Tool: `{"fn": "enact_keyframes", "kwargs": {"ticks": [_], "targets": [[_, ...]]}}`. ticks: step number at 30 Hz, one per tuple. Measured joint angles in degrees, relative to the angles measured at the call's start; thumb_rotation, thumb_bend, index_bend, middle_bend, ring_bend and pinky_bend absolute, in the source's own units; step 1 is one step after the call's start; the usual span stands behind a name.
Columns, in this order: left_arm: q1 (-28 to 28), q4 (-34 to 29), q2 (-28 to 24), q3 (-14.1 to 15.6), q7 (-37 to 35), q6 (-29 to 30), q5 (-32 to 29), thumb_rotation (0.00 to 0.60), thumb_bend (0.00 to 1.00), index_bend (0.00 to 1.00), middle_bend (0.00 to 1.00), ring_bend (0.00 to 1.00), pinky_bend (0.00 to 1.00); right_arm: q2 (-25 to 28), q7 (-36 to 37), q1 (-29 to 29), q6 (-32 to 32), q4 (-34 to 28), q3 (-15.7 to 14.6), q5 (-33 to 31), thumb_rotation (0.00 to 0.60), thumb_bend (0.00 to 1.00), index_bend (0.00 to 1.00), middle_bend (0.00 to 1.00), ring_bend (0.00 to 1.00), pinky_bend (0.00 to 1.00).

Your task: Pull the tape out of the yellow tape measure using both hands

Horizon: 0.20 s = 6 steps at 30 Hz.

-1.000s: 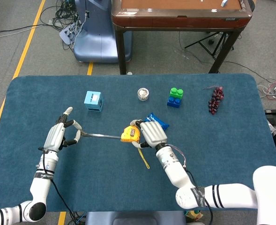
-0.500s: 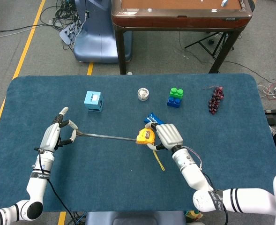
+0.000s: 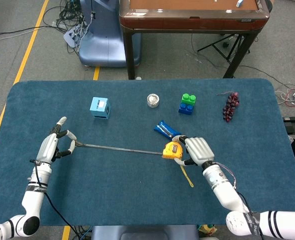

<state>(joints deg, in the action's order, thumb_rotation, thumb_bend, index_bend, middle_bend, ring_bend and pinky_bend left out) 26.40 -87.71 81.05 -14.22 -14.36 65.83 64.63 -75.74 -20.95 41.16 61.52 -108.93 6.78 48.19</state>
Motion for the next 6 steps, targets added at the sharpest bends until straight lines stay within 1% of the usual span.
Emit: {"fn": "enact_keyframes", "kwargs": {"ticks": [6], "targets": [[-0.5, 0.2, -0.1, 0.0, -0.8, -0.2, 0.8, 0.600, 0.51, 0.56, 0.02, 0.00, 0.00, 0.4, 0.9, -0.7, -0.5, -0.1, -0.1, 0.8, 0.600, 0.64, 0.64, 0.62, 0.54, 0.36]]}}
